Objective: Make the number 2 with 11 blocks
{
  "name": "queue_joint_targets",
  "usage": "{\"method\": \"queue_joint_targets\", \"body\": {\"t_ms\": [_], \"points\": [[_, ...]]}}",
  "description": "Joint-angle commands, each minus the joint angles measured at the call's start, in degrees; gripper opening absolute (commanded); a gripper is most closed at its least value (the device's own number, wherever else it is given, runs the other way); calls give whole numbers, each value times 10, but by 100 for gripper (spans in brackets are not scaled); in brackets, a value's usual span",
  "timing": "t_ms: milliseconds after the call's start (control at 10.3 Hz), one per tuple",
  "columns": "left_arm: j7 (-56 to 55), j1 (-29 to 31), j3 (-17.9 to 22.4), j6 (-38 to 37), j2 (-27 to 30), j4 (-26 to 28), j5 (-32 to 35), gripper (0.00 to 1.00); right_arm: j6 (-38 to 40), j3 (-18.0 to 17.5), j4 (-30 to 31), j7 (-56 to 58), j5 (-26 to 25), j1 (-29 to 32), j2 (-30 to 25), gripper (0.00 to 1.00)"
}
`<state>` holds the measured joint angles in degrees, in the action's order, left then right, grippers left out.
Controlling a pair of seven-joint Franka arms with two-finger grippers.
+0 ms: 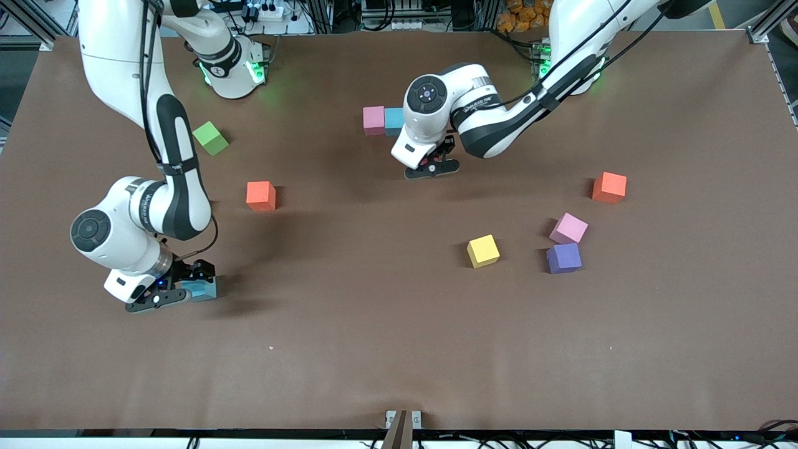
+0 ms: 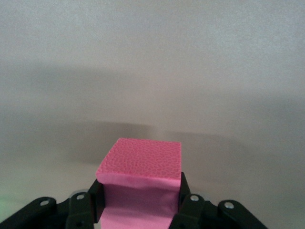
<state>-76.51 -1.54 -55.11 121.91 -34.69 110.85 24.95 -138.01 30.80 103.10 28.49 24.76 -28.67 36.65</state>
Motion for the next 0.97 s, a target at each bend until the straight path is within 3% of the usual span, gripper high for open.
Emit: {"method": "queue_joint_targets", "body": {"t_ms": [0, 390, 682, 876], "points": [[-15, -7, -1, 9, -5, 4, 38, 32, -23, -12, -10, 26, 13, 24, 22, 100], [-38, -16, 0, 19, -25, 3, 56, 32, -28, -16, -9, 21, 17, 27, 30, 100], [-64, -65, 46, 23, -29, 3, 68, 32, -28, -17, -4, 21, 18, 28, 33, 100], [-65, -70, 48, 24, -29, 4, 68, 32, -39, -18, -4, 20, 20, 27, 39, 100]]}}
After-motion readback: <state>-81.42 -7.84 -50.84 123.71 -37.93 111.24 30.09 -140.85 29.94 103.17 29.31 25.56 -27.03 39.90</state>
